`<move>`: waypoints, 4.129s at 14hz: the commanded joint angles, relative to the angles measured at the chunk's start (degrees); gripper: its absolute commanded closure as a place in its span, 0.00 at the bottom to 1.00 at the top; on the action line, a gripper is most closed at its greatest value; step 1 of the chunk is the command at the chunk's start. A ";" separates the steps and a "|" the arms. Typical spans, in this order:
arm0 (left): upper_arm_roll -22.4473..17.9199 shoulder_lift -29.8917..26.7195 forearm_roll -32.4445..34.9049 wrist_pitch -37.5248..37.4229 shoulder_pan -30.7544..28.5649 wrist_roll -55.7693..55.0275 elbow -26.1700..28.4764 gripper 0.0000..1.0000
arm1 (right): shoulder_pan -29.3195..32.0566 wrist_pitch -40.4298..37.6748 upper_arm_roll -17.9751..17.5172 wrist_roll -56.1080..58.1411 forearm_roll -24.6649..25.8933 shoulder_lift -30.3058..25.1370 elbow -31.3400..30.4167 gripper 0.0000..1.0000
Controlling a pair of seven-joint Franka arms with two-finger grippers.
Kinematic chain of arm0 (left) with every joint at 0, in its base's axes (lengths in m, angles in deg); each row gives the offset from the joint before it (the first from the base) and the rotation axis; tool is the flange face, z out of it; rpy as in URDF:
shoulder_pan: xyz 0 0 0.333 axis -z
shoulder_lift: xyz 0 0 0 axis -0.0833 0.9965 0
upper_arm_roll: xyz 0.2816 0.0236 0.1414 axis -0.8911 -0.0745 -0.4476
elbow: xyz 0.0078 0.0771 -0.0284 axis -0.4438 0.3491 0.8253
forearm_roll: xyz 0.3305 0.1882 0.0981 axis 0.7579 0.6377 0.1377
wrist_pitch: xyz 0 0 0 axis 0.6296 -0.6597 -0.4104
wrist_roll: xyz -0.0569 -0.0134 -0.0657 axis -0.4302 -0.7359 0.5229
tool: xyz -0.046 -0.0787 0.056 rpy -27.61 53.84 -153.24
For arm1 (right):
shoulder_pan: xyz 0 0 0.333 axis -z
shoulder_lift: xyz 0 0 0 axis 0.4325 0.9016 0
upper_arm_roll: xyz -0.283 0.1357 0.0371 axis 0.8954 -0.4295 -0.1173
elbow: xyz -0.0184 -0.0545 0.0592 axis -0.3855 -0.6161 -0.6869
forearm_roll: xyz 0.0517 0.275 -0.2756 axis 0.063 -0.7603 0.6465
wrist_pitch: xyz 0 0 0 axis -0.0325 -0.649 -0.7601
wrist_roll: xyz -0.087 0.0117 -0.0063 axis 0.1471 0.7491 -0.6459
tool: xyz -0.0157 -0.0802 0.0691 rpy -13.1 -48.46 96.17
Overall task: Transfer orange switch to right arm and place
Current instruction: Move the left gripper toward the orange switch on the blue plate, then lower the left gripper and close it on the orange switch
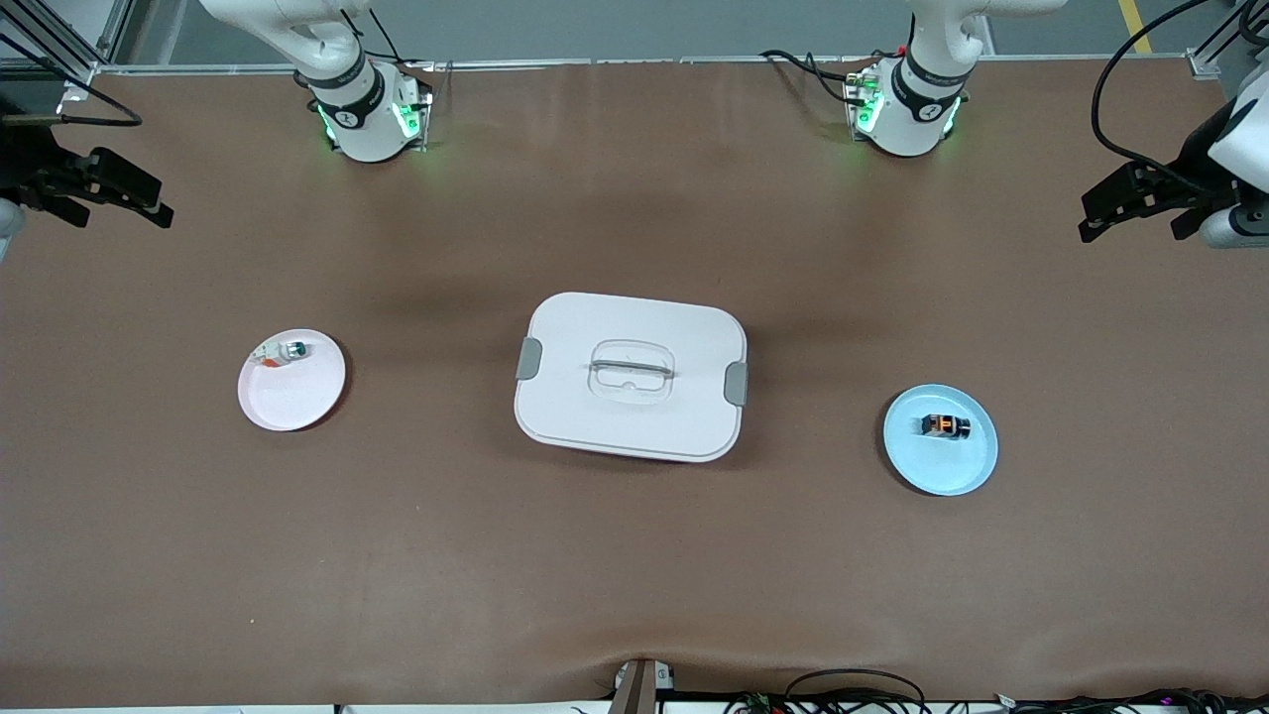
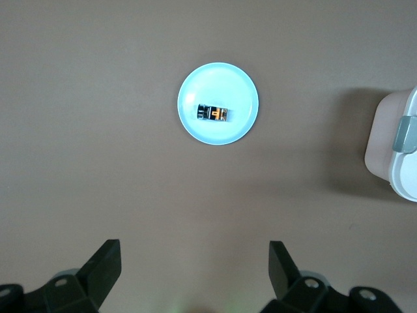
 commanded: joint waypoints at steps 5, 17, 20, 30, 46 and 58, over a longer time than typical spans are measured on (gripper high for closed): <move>-0.07 0.23 -0.72 -1.12 -0.11 1.89 -1.38 0.00 | -0.28 -0.41 0.55 0.68 -0.40 -0.04 0.53 0.00; -0.68 7.69 0.07 1.85 -0.29 3.28 0.63 0.00 | 0.16 -0.50 0.64 0.76 -0.39 -0.04 0.53 0.00; -0.60 8.84 0.07 8.61 -2.30 6.45 5.46 0.00 | 0.16 -0.23 0.64 0.76 -0.39 -0.04 0.62 0.00; -0.16 19.90 0.16 36.04 -3.28 15.24 18.22 0.00 | 0.16 -0.67 0.64 0.76 -0.39 -0.04 0.45 0.00; 2.83 34.86 -3.34 52.31 -3.63 14.28 17.17 0.00 | -0.01 -0.67 0.55 0.68 -0.39 -0.04 0.27 0.00; 2.83 38.55 -3.80 54.95 -3.37 14.98 16.99 0.00 | -0.10 -0.67 0.55 0.68 -0.39 -0.04 0.27 0.00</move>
